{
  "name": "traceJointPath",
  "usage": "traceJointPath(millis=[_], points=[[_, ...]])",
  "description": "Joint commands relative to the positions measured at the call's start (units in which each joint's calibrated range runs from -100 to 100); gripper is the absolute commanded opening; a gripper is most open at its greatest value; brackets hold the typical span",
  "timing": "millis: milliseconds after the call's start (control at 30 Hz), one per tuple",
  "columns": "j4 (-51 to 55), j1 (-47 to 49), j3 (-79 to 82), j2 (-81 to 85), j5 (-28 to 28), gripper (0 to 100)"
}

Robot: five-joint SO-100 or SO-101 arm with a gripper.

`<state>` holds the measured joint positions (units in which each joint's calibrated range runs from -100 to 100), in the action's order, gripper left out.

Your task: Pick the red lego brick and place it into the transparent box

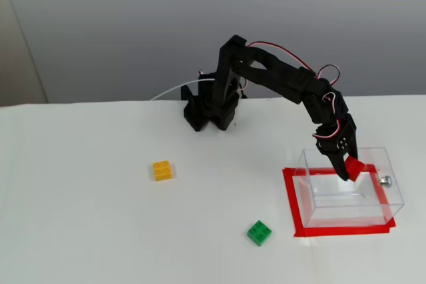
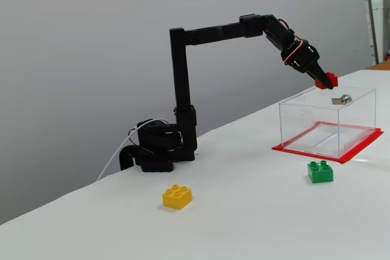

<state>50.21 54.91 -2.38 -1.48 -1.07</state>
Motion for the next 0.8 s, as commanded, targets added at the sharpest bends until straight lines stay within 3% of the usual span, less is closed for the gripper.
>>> traceJointPath(millis=[0, 100, 533, 600, 767], points=[[0.0, 0.0, -2.9, 0.5, -0.2, 33], [-0.1, 0.0, -2.9, 0.6, -0.2, 38], [0.2, -0.3, -2.4, 0.8, -0.2, 37], [0.2, -0.4, -2.3, 1.0, -0.2, 31], [0.3, -0.6, -2.3, 1.4, 0.3, 7]])
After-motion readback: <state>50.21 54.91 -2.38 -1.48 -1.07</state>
